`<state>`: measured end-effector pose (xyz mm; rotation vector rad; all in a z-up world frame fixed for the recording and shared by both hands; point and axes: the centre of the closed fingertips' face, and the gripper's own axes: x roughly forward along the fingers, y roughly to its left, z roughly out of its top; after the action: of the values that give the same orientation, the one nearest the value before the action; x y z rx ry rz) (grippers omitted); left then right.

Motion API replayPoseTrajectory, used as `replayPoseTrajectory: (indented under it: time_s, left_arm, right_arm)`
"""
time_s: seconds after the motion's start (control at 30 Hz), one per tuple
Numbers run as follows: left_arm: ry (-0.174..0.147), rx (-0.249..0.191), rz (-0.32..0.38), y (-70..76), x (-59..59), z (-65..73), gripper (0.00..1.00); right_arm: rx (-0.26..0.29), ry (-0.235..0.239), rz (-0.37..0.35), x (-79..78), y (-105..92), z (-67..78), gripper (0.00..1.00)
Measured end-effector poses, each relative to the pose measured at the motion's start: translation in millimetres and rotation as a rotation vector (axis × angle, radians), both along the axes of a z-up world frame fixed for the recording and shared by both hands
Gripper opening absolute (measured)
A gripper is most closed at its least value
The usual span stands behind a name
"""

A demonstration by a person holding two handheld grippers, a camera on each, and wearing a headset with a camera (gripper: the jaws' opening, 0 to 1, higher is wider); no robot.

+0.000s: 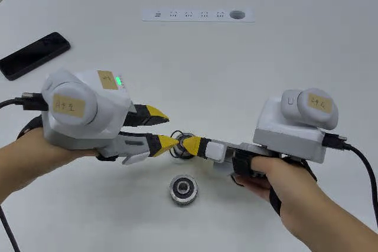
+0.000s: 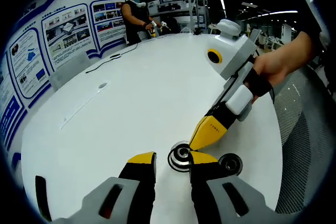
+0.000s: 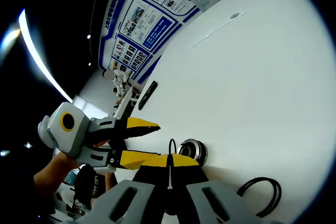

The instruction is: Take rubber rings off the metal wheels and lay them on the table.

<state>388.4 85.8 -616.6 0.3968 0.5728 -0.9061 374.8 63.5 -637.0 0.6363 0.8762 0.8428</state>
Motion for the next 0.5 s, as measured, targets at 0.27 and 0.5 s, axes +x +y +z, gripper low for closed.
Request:
replayPoseTrajectory:
  time_s: [0.27,0.5]
  left_arm:
    - [-0.037,0.001,0.008,3.9,-2.3,12.0,0.29]
    - [-0.061,0.002,0.011,6.3,-3.9,20.8,0.30]
  right_arm:
    - [0.026,-0.004,-0.042,1.1,-19.5,11.9,0.01]
    - [0.019,-0.001,-0.095,1.6,-46.6,13.4,0.01]
